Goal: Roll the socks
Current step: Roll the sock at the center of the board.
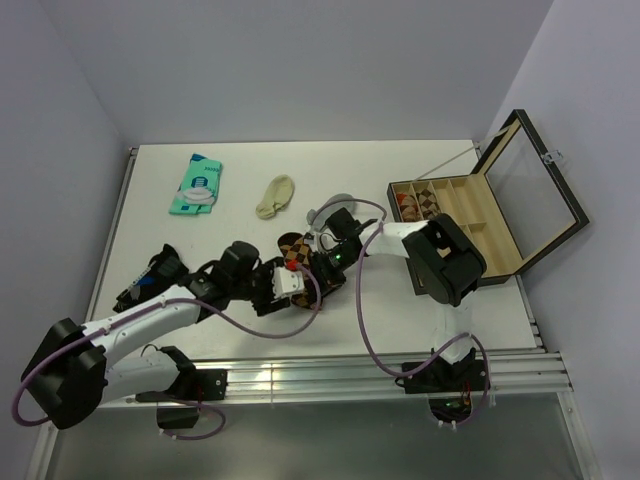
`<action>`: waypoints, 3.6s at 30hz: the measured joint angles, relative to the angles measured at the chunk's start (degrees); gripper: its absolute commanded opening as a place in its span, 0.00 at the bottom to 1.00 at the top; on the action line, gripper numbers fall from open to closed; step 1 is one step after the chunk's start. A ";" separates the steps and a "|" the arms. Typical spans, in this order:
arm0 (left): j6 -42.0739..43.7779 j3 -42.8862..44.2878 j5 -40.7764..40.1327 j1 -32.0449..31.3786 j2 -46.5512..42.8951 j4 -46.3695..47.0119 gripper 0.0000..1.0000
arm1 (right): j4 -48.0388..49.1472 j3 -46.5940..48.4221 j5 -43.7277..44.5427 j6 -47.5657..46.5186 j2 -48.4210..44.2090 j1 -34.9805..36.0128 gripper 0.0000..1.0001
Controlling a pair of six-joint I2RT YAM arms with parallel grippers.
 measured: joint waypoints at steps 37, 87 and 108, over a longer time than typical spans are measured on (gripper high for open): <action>4.63 -5.77 -15.30 -16.94 12.92 20.04 0.53 | 0.31 0.15 -0.59 4.98 0.81 -0.22 0.22; 7.13 14.03 -2.47 -10.29 23.56 -5.90 0.12 | 9.62 -23.34 28.30 24.24 -48.24 -12.87 0.62; 11.52 44.63 21.77 1.73 50.07 -44.57 0.15 | 14.93 -38.84 45.00 25.03 -78.14 4.00 0.64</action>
